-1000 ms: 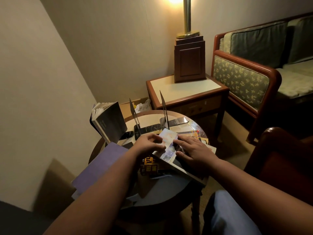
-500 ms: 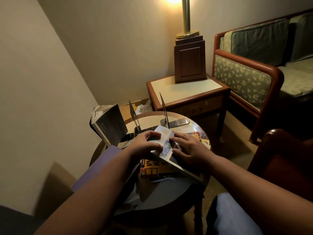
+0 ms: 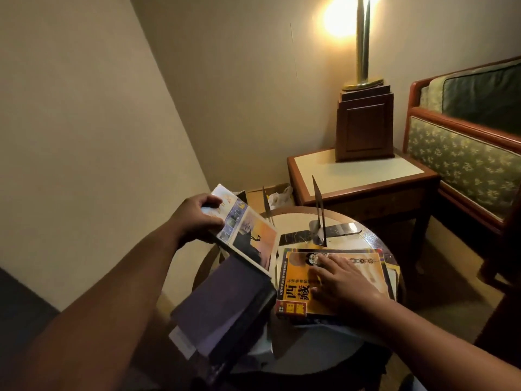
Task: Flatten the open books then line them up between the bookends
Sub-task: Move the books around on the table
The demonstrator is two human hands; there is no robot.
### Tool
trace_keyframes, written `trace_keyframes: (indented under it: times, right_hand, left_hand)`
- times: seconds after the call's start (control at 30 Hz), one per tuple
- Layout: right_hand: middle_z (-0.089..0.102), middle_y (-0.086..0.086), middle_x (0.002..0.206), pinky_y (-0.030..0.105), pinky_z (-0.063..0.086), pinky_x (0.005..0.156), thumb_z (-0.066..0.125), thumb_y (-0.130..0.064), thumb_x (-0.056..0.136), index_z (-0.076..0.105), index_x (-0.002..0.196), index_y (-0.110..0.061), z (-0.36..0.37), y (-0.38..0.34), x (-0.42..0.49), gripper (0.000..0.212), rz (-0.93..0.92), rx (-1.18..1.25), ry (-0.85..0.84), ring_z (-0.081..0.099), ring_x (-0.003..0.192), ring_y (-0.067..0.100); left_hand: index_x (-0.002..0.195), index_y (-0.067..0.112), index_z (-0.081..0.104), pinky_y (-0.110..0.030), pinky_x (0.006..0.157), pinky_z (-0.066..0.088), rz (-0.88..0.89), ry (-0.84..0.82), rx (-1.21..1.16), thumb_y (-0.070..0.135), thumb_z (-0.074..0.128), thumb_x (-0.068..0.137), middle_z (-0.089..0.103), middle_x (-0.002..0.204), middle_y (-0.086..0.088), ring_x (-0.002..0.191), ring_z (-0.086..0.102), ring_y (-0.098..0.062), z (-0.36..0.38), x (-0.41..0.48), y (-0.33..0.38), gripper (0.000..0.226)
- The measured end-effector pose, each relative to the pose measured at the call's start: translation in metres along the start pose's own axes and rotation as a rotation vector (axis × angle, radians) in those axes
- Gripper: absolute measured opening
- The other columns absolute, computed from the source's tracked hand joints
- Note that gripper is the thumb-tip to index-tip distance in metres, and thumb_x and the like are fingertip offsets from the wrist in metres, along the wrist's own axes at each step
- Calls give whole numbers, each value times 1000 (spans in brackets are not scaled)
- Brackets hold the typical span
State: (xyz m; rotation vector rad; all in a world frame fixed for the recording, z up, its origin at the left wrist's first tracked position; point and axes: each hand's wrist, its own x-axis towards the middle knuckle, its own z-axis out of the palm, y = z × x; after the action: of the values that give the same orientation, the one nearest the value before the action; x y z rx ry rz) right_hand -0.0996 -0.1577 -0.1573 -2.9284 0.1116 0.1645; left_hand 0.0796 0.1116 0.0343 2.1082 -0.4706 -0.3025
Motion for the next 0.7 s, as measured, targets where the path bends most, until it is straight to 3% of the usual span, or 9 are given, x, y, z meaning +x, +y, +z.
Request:
trace_keyframes:
  times: [0.1,0.27,0.53,0.7]
  right_hand:
    - [-1,1,167,35,-6,115,-22,-87,53,11,156,-40,2,3,1,118,-11,-6,9,-3,153,25]
    - [-3,-2,166,36,-7,116,-30,-88,48,6,156,-41,1,0,-3,123,-11,-5,14,-6,152,22]
    - [-1,-2,166,37,-8,116,-31,-87,47,9,156,-40,-2,-3,-5,125,-7,-2,30,-5,153,23]
    - [-1,-1,166,37,-10,113,-24,-85,55,9,156,-41,-2,-4,-5,115,-16,-18,26,-5,153,24]
  left_hand:
    - [121,15,62,-39,55,59,21,60,40,-3,71,75,59,118,-9,89,66,-33,-14,13,-1,50]
    - [119,18,63,-37,54,58,-7,99,112,-2,69,72,59,118,-10,84,66,-34,-21,32,-1,51]
    - [122,25,60,-39,55,61,37,128,296,3,70,71,58,117,1,89,63,-26,-22,58,-2,57]
    - [121,30,59,-29,53,58,26,178,420,8,71,71,55,114,7,96,59,-25,-16,79,-7,56]
